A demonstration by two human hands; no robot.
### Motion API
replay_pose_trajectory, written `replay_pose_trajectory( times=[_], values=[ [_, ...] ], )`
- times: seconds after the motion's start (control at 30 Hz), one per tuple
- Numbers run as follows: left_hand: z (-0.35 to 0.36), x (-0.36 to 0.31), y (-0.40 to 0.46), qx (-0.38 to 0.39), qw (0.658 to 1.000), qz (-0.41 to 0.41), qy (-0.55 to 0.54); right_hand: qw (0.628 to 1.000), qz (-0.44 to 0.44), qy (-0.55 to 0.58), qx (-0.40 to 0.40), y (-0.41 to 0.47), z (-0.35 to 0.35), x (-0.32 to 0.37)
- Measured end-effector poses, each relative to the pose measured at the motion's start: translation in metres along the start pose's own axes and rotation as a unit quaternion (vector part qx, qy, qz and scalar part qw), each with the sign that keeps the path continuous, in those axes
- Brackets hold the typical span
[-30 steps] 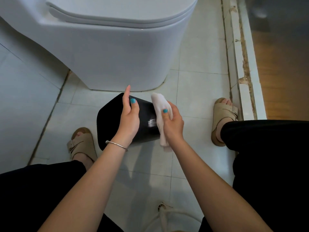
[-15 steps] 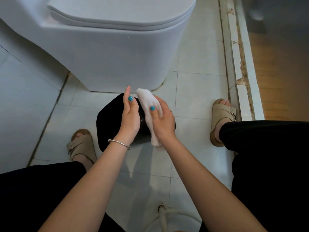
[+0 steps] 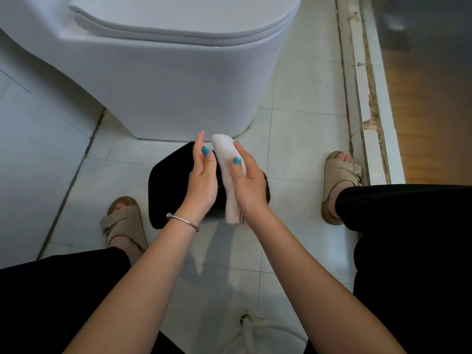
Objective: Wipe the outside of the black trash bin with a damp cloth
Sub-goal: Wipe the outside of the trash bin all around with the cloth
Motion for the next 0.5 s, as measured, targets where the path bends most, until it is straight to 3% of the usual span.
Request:
replay_pose_trajectory(
  times=[0.13,0.27,0.33,0.5],
  values=[
    [0.003,-0.001,0.005,0.019,1.000,0.003,0.001,0.998,-0.043,0.037,0.016,-0.006,0.009,0.013],
    [0.010,-0.003,0.009,0.037,0.999,-0.002,0.009,0.987,-0.129,-0.076,0.049,-0.009,0.007,0.018],
    [0.015,-0.003,0.009,0.042,0.999,0.002,0.011,0.986,-0.118,-0.111,0.035,-0.008,0.004,0.015],
    [0.019,-0.001,0.007,0.057,0.998,0.008,0.007,0.987,-0.137,-0.080,-0.013,-0.007,-0.003,0.011]
  ],
)
Point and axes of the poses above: each hand's wrist, its own y-axis towards the middle knuckle, its own z-axis out of the palm, x = y × z, the point moved 8 cm from there along y, towards the middle knuckle, and after that the axes turned 11 degrees about -z, right-handed, at the moved point
